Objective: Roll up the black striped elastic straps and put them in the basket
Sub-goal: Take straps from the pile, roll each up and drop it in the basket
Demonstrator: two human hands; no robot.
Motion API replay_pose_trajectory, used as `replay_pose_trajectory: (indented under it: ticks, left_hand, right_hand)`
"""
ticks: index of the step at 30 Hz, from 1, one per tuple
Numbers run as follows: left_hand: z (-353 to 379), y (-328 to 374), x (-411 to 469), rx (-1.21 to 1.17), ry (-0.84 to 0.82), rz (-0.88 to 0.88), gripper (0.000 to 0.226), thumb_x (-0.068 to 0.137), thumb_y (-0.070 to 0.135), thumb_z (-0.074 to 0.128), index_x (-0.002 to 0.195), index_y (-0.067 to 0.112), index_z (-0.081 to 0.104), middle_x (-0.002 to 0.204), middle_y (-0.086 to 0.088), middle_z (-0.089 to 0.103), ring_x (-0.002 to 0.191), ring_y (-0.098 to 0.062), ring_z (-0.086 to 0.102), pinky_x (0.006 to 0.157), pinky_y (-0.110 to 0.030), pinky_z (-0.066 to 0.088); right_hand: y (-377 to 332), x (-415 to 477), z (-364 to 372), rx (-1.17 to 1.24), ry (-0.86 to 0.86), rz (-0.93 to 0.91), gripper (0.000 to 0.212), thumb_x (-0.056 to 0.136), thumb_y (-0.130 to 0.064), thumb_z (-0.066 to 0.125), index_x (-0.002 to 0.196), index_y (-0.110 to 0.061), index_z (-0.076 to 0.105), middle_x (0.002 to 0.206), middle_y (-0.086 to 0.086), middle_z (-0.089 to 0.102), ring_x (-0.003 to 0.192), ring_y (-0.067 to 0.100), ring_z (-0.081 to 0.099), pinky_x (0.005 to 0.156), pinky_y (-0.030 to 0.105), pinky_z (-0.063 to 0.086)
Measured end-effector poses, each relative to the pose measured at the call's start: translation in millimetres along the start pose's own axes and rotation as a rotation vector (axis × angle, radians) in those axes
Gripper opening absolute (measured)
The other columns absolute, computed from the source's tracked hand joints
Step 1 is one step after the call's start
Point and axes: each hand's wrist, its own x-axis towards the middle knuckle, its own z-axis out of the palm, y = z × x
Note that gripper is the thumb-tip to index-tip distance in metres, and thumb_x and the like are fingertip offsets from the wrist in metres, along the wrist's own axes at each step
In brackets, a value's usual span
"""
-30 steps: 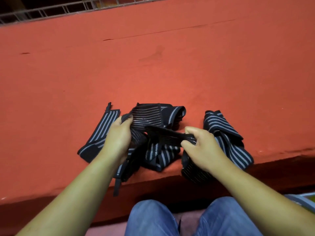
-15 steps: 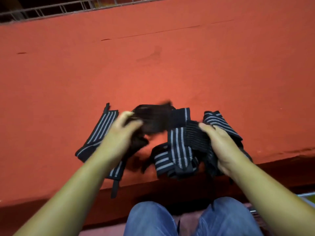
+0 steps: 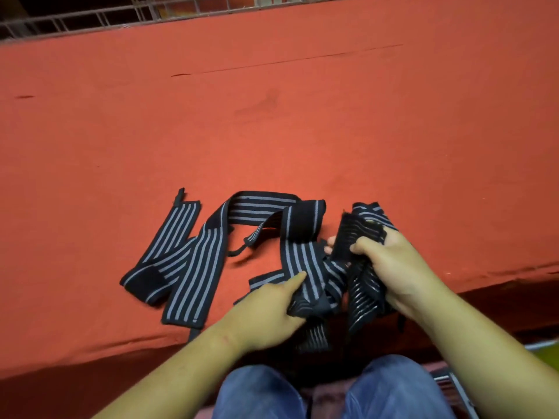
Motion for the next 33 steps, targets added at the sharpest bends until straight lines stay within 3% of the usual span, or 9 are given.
replay_pose_trajectory:
  ticks: [2,5,7,10,14,20,24,28,33]
  left_hand:
    - [-12.7,-2.6,-2.8,-0.130,0.072,-0.006,0.061,0.094,0.027,0.065,0.152,0.029,0.046,0.140,0.008,0.064,0.125,-0.002,0.056,0.105,-0.012,0.038]
    - [-42.0,4.8,-11.4,-0.426,0.220,-0.067,0.026,0.099,0.014,0.063,0.120,0.028,0.069,0.111,0.016,0.074,0.107,0.002,0.065,0.096,-0.016,0.044]
    - [-61.1,17.4,-19.6,-0.637,0.310,-0.146,0.019,0.103,0.018,0.058,0.111,0.026,0.073,0.105,0.013,0.077,0.104,-0.004,0.070,0.093,-0.021,0.050]
    - [-76.4,39.0,-30.6,-0.867,0.350,-0.215,0.022,0.106,0.028,0.051,0.107,0.027,0.073,0.088,0.018,0.077,0.083,0.004,0.071,0.075,-0.018,0.052]
    - [-72.7,58.3,-39.0,-1.135,0.177,-0.280,0.020,0.106,0.020,0.049,0.099,0.016,0.067,0.070,0.004,0.071,0.059,-0.008,0.065,0.061,-0.024,0.053]
    - [-60.6,48.0,-64.0,-1.185,-0.053,-0.267,0.028,0.098,-0.008,0.038,0.111,0.002,0.061,0.096,-0.015,0.078,0.072,-0.021,0.073,0.065,-0.029,0.059]
    - [-54.5,29.9,-86.6,-1.141,-0.128,-0.226,0.021,0.088,0.003,0.058,0.101,0.009,0.073,0.108,-0.014,0.077,0.095,-0.024,0.072,0.089,-0.036,0.055]
    - [-47.0,14.3,-107.8,-1.138,-0.259,-0.139,0.033,0.109,0.008,0.046,0.138,0.009,0.061,0.139,-0.013,0.065,0.133,-0.028,0.060,0.113,-0.035,0.045]
    - [-31.3,-5.4,-129.1,-1.101,-0.140,-0.150,0.027,0.104,0.023,0.056,0.116,0.002,0.067,0.115,-0.013,0.073,0.106,-0.020,0.068,0.094,-0.027,0.051]
  right_hand:
    - [-3.4,-4.3,-2.6,-0.008,0.029,-0.033,0.026,0.089,0.006,0.050,0.087,-0.014,0.068,0.082,0.010,0.075,0.069,0.028,0.071,0.065,0.037,0.055]
    - [-1.1,-11.2,-4.8,0.023,0.028,-0.049,0.013,0.084,-0.006,0.052,0.088,-0.014,0.061,0.066,0.011,0.057,0.055,0.025,0.047,0.055,0.035,0.039]
    - [2.6,-19.6,-0.5,0.053,-0.023,-0.034,0.006,0.096,-0.019,0.063,0.096,-0.013,0.063,0.063,0.007,0.048,0.052,0.021,0.040,0.053,0.034,0.035]
    - [6.5,-39.9,18.0,-0.047,-0.188,-0.084,0.016,0.090,-0.051,0.075,0.087,-0.036,0.073,0.060,-0.006,0.044,0.052,0.014,0.039,0.055,0.036,0.038]
    - [3.6,-54.0,35.8,-0.101,-0.153,-0.214,0.019,0.088,-0.049,0.076,0.088,-0.030,0.073,0.059,-0.006,0.050,0.052,0.013,0.042,0.056,0.033,0.038]
    - [-17.6,-53.9,25.9,0.073,-0.090,-0.231,0.032,0.090,-0.035,0.070,0.069,-0.021,0.051,0.058,0.005,0.037,0.054,0.020,0.037,0.056,0.031,0.038]
    - [-24.8,-52.8,19.0,0.128,-0.094,-0.194,0.033,0.096,-0.029,0.067,0.068,-0.024,0.051,0.061,-0.001,0.036,0.051,0.015,0.037,0.055,0.029,0.041]
    - [-29.1,-56.0,15.1,0.151,-0.036,-0.162,0.035,0.100,-0.026,0.062,0.067,-0.022,0.049,0.062,0.000,0.036,0.048,0.012,0.037,0.046,0.020,0.042]
    - [-31.6,-61.2,14.2,0.179,-0.004,-0.164,0.037,0.105,-0.022,0.057,0.071,-0.018,0.044,0.061,0.002,0.034,0.046,0.012,0.036,0.042,0.021,0.042]
